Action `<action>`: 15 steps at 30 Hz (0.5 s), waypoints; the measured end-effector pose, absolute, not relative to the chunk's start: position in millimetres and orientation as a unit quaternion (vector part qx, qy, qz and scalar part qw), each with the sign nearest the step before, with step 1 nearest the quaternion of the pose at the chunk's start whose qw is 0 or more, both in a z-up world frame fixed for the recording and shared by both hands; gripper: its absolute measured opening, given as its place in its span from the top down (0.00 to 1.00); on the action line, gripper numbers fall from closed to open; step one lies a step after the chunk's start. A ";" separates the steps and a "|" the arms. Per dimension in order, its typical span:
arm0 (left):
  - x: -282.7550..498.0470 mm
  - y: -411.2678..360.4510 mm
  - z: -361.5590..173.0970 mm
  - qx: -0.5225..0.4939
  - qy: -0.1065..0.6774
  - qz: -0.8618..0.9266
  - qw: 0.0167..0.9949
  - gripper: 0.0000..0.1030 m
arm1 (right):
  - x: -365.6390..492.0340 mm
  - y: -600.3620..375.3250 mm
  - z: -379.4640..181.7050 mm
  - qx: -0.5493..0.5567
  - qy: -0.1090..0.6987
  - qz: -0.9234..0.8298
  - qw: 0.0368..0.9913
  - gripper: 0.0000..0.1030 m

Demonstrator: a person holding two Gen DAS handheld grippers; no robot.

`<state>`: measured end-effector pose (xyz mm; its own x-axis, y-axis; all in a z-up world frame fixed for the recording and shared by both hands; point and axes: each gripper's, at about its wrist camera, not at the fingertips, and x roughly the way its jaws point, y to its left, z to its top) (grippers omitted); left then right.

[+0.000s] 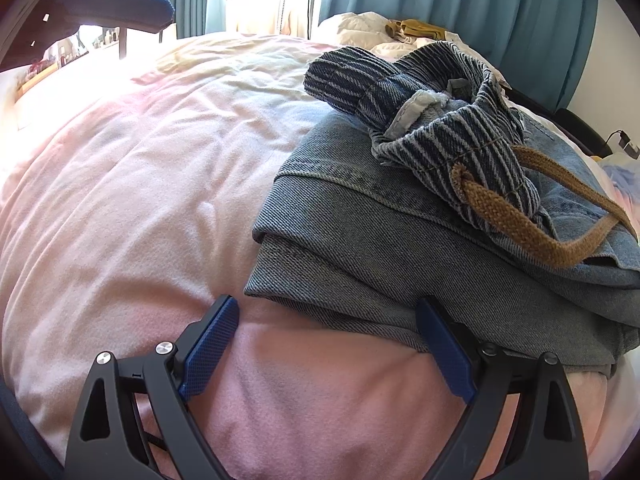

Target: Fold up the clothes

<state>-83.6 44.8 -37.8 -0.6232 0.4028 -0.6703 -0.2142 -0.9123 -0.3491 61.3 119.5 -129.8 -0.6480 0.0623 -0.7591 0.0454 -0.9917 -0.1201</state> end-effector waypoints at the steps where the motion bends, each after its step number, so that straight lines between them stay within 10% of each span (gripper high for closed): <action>1: -84.1 45.2 -37.4 -0.397 -0.117 0.893 0.175 0.67 | 62.7 120.1 -129.9 -0.418 -0.063 0.906 0.005 0.10; 15: -79.7 31.8 -7.4 -0.351 -0.096 0.915 0.173 0.67 | 84.5 146.1 -91.0 -0.495 -0.029 0.864 -0.089 0.09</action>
<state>-79.7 31.8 -7.4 -0.6934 0.3840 -0.6097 -0.2495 -0.9218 -0.2968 84.5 146.1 -91.0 -0.4941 -0.1250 -0.8603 0.1827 -0.9824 0.0378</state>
